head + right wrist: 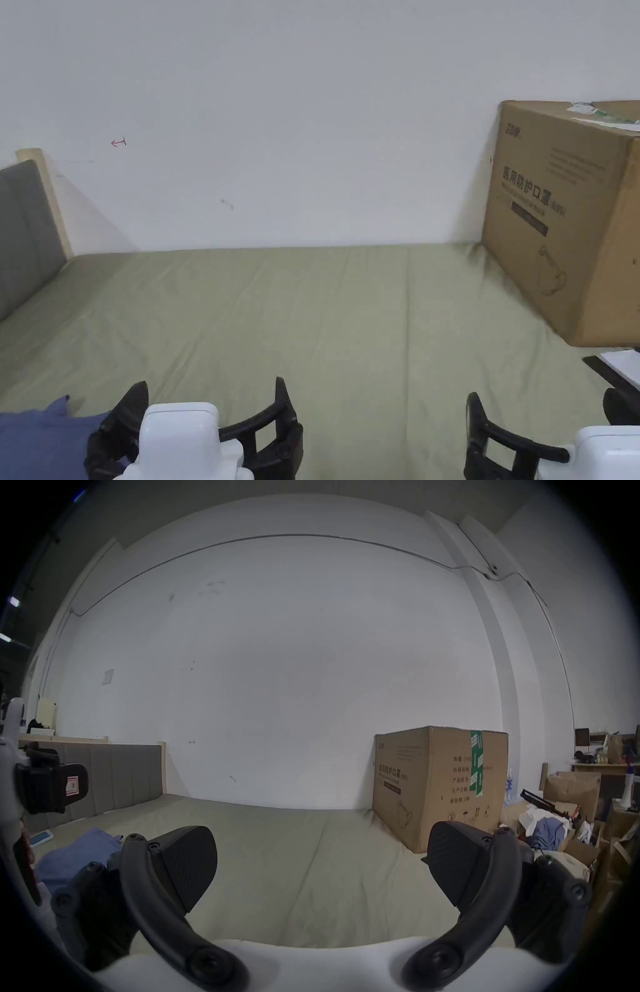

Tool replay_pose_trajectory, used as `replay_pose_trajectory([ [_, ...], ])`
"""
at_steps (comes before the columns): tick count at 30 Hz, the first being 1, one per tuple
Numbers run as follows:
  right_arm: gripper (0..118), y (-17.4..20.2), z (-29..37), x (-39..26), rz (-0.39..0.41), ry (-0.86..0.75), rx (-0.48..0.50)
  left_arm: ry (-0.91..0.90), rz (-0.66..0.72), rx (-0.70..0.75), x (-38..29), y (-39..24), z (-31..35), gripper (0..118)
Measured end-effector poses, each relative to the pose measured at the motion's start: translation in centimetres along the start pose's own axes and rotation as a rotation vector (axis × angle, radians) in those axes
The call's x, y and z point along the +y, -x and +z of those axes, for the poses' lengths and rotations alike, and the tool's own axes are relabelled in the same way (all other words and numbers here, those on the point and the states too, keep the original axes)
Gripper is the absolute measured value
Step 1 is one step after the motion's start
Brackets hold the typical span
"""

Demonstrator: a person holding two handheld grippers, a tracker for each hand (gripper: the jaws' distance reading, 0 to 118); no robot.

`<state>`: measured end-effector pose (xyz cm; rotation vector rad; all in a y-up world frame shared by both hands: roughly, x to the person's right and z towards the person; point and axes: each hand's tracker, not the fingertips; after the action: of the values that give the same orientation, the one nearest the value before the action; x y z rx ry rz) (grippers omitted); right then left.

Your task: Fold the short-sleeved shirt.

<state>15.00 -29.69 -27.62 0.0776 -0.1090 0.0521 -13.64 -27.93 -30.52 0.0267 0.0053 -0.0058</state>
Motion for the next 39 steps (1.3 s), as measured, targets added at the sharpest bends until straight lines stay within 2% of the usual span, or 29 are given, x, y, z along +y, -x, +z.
replay_pose_trajectory([
  [1,118,-0.05,-0.03,-0.01,0.002,0.013,-0.003,0.025,0.006,-0.031,0.06,0.05,-0.10,118],
  [7,118,-0.33,-0.20,-0.16,-0.003,0.041,-0.058,0.030,-0.008,-0.012,-0.11,-0.36,-0.27,118],
  [25,118,-0.17,-0.13,-0.27,0.020,0.056,-0.044,0.034,-0.009,0.019,-0.12,0.01,-0.40,118],
  [28,118,-0.23,-0.11,-0.22,0.019,0.057,-0.046,0.024,-0.060,0.077,-0.29,-0.19,-0.47,118],
  [33,118,-0.24,-0.15,-0.20,0.021,0.057,-0.048,0.022,-0.079,0.056,-0.36,-0.23,-0.43,117],
  [39,118,-0.31,-0.20,-0.28,0.005,0.065,-0.057,0.029,-0.037,0.039,-0.18,0.01,-0.46,117],
])
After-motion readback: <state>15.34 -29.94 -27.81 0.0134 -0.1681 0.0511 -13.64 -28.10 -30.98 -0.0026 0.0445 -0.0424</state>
